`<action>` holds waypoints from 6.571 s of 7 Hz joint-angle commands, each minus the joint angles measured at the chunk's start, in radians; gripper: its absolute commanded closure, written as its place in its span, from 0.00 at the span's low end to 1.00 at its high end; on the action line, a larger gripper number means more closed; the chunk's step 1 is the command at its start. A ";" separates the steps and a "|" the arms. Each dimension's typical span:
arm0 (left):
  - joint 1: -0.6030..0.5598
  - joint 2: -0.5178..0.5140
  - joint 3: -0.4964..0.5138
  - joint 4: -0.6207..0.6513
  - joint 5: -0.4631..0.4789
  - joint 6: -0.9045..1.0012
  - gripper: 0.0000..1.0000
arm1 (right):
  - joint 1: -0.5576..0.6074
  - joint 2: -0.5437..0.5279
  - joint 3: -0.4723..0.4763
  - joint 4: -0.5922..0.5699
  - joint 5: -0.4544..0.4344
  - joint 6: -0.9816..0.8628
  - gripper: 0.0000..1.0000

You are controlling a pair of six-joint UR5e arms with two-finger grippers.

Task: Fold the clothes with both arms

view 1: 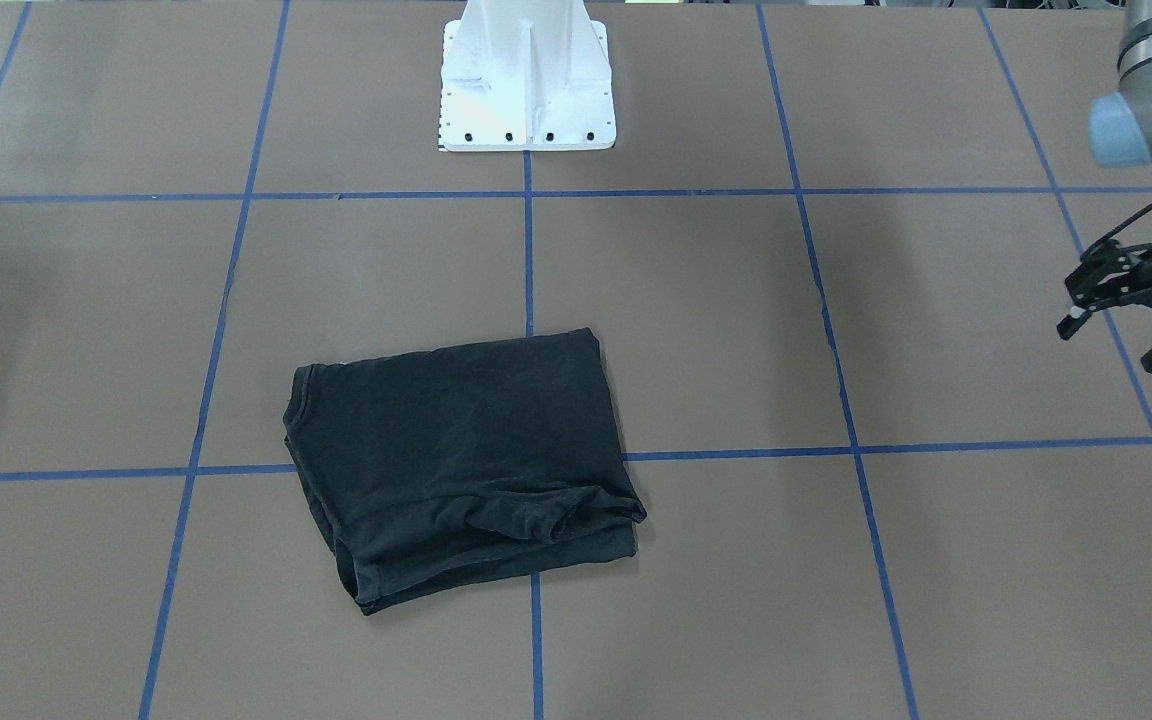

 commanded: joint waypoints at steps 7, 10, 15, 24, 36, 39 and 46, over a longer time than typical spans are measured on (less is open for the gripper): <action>-0.081 0.053 -0.017 0.120 0.047 0.105 0.00 | 0.017 -0.314 0.520 -0.394 -0.050 -0.109 0.00; -0.094 0.050 -0.042 0.120 -0.047 0.095 0.00 | 0.012 -0.311 0.575 -0.389 0.010 -0.119 0.00; -0.100 0.118 -0.151 0.123 -0.071 0.094 0.00 | 0.003 -0.332 0.606 -0.383 0.014 -0.118 0.00; -0.268 0.143 -0.127 0.409 -0.007 0.377 0.00 | -0.008 -0.331 0.606 -0.385 0.001 -0.119 0.00; -0.271 0.165 -0.159 0.401 -0.011 0.368 0.00 | -0.040 -0.328 0.566 -0.383 -0.102 -0.122 0.00; -0.272 0.172 -0.165 0.399 -0.013 0.369 0.00 | -0.040 -0.329 0.574 -0.383 -0.102 -0.121 0.00; -0.271 0.186 -0.193 0.396 -0.014 0.371 0.00 | -0.066 -0.329 0.635 -0.383 -0.088 -0.118 0.00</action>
